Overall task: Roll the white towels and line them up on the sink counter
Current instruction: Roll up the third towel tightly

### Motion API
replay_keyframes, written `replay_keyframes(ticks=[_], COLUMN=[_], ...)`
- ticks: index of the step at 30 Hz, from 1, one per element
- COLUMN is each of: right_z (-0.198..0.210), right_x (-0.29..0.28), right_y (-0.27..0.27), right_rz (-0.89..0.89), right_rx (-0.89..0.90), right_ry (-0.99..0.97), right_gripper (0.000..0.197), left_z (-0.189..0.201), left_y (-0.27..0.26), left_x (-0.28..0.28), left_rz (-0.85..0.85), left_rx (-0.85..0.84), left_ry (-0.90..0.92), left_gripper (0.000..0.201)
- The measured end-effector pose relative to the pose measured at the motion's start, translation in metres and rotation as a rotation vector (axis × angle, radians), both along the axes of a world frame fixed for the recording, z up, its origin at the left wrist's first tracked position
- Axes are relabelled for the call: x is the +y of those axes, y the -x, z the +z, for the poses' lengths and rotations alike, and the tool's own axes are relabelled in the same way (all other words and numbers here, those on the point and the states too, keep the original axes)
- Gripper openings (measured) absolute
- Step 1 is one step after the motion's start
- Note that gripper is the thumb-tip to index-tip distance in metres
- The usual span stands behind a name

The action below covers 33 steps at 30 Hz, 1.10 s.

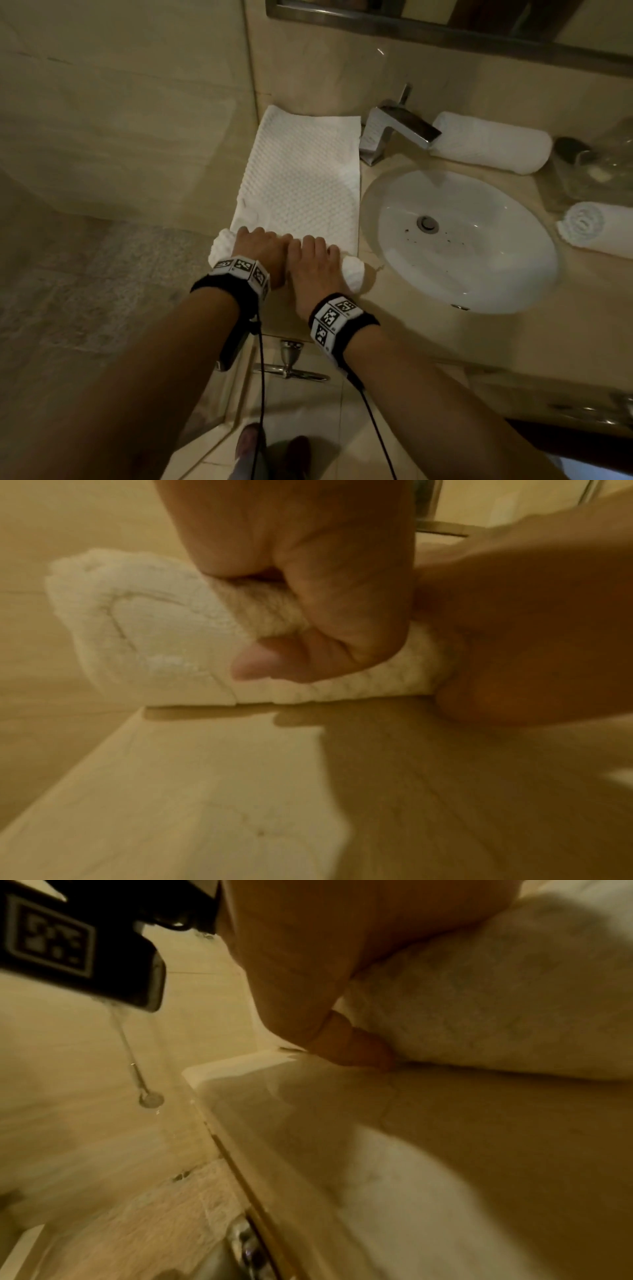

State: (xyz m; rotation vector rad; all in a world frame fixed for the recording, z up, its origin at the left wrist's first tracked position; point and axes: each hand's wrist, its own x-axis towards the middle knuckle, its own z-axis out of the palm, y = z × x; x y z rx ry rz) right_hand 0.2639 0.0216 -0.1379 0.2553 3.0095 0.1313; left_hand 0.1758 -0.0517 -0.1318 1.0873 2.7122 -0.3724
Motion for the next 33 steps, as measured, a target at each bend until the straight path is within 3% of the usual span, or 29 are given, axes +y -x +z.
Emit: replay_keyframes(ticks=[3, 8, 11, 14, 18, 21, 24, 27, 29, 33], right_z=[-0.002, 0.003, 0.008, 0.002, -0.004, 0.007, 0.016, 0.021, 0.026, 0.031], right_x=[0.01, 0.028, 0.03, 0.02, 0.012, 0.026, 0.037, 0.045, 0.049, 0.047], right_y=[0.017, 0.043, 0.05, 0.033, 0.018, 0.038, 0.062, 0.077, 0.081, 0.077], right_rz=[-0.057, -0.085, -0.124, -0.117, -0.057, -0.014, -0.019, -0.054, -0.068, -0.05], right_rx=[0.01, -0.167, -0.205, -0.057, 0.101, -0.026, -0.085, -0.154, -0.191, -0.197], right_ry=[0.128, 0.296, 0.331, 0.203, 0.08, 0.136, 0.206, 0.256, 0.306, 0.284], right_gripper=[0.057, 0.059, 0.059, 0.056, 0.042, 0.045, 0.053, 0.044, 0.038, 0.049], left_z=[-0.006, -0.014, -0.006, -0.003, 0.002, 0.0, 0.001, 0.014, 0.015, 0.016], left_y=[-0.007, -0.012, -0.001, 0.019, 0.046, 0.053, 0.047, 0.039, 0.03, 0.029], left_x=[-0.008, -0.028, -0.011, 0.006, 0.017, 0.021, 0.018, 0.014, 0.01, 0.015], left_rz=[0.022, -0.113, -0.019, -0.011, -0.013, -0.01, 0.068, -0.075, -0.16, -0.065], left_rx=[0.031, 0.14, 0.039, -0.076, -0.287, -0.362, -0.206, -0.001, 0.017, -0.036], left_ry=[-0.106, -0.252, -0.177, -0.138, -0.059, -0.042, -0.014, -0.017, -0.001, -0.044], left_gripper=[0.052, 0.058, 0.054, 0.062, 0.049, 0.051, 0.064, 0.063, 0.067, 0.064])
